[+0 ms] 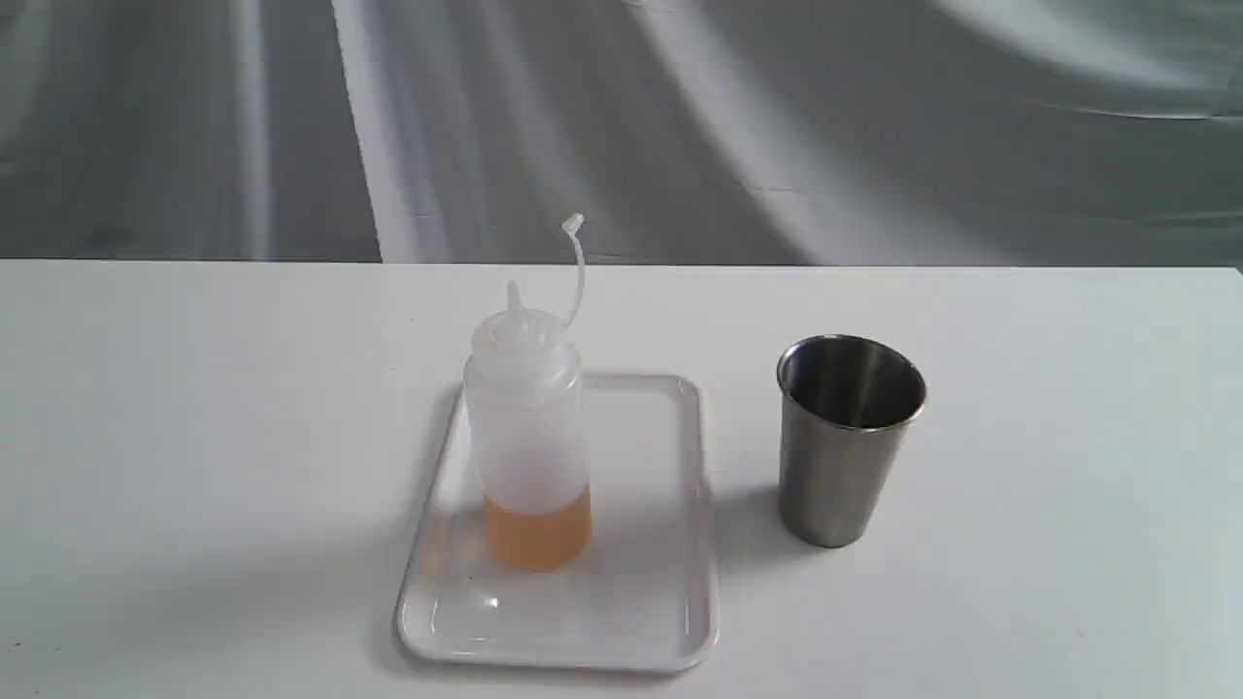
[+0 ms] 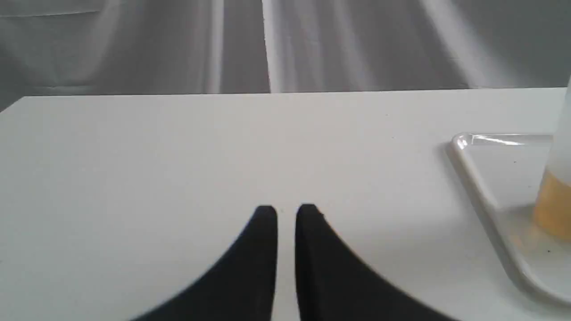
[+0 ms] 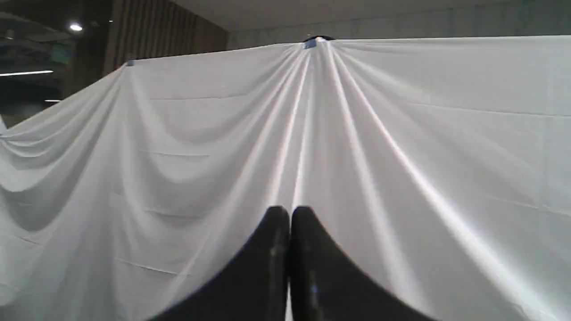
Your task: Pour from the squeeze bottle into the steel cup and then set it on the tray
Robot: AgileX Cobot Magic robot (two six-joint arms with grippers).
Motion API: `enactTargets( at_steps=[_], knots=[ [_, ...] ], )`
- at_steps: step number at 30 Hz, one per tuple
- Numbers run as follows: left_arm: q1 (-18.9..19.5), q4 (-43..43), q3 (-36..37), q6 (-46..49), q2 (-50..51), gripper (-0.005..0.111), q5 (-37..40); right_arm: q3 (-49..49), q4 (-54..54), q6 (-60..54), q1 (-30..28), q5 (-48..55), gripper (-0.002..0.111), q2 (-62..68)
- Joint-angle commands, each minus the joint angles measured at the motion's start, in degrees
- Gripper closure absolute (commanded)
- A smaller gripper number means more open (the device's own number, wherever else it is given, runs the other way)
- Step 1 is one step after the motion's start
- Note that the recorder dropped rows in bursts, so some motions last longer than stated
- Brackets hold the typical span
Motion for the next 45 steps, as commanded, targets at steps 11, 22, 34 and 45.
enactTargets(
  at_steps=[11, 22, 34, 45],
  knots=[
    [0.02, -0.17, 0.25, -0.19, -0.15, 0.098, -0.49, 3.04, 6.32, 2.57, -10.66, 24.44, 0.108, -2.99],
    [0.02, -0.17, 0.25, -0.06, -0.15, 0.098, -0.49, 23.15, 9.19, 1.39, -17.03, 5.07, 0.108, -15.84],
    [0.02, -0.17, 0.25, -0.37, -0.15, 0.098, -0.49, 35.62, 12.33, 1.79, -17.91, -6.71, 0.108, -19.39],
    [0.02, -0.17, 0.25, -0.20, -0.15, 0.098, -0.49, 36.12, 10.76, 1.19, -17.91, 1.43, 0.108, -22.86]
  ],
)
